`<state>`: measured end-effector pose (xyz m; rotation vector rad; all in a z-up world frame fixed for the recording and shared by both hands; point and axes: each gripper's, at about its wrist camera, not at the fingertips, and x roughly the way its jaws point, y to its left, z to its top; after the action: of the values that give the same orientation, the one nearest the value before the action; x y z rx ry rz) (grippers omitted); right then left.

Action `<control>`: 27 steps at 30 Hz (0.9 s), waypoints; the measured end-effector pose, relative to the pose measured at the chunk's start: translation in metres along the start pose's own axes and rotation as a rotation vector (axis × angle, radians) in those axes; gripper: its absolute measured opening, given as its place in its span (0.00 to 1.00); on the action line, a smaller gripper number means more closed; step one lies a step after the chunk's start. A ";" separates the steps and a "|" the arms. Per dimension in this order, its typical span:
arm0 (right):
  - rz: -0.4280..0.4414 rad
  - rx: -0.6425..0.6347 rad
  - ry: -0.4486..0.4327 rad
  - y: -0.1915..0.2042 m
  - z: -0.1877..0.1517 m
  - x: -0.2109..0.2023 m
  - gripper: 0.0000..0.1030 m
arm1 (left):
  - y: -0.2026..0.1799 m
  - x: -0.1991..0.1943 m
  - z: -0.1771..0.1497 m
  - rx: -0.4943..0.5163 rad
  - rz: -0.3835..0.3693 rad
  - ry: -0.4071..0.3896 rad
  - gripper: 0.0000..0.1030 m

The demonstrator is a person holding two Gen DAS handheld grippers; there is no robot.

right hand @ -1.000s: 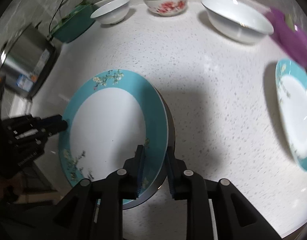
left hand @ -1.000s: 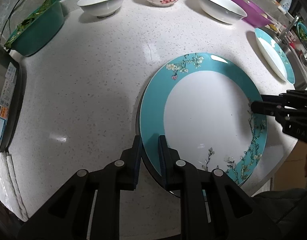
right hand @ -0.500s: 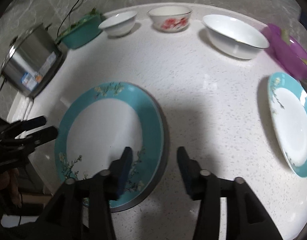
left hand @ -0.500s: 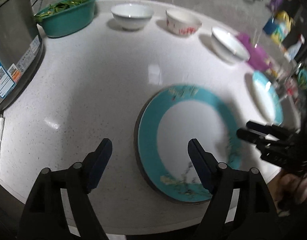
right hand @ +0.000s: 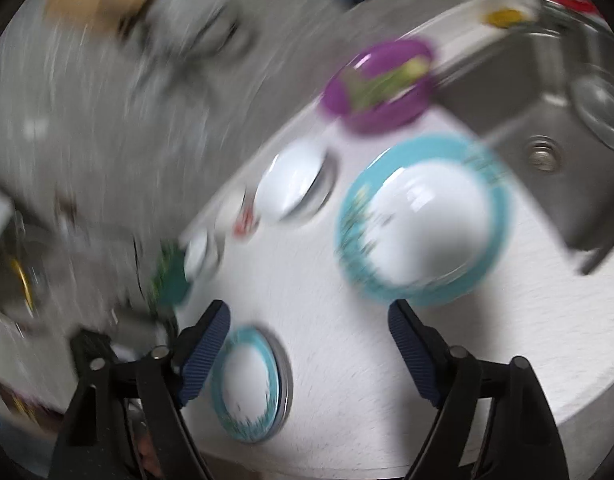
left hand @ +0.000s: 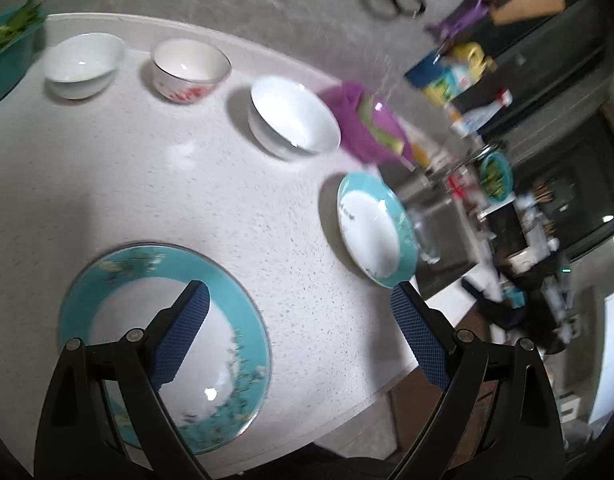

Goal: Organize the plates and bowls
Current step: 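Move both grippers to the second teal blossom plate by the sink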

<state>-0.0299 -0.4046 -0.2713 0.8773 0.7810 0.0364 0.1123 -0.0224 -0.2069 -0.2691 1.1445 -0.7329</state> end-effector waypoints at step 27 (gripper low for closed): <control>0.146 -0.115 0.401 -0.141 0.114 0.108 0.75 | -0.076 0.268 0.043 0.028 0.217 0.177 0.88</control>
<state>0.0816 -0.5387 -0.3911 0.8256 1.0751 0.3925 0.1787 -0.2604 -0.3425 -0.0545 1.3072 -0.5886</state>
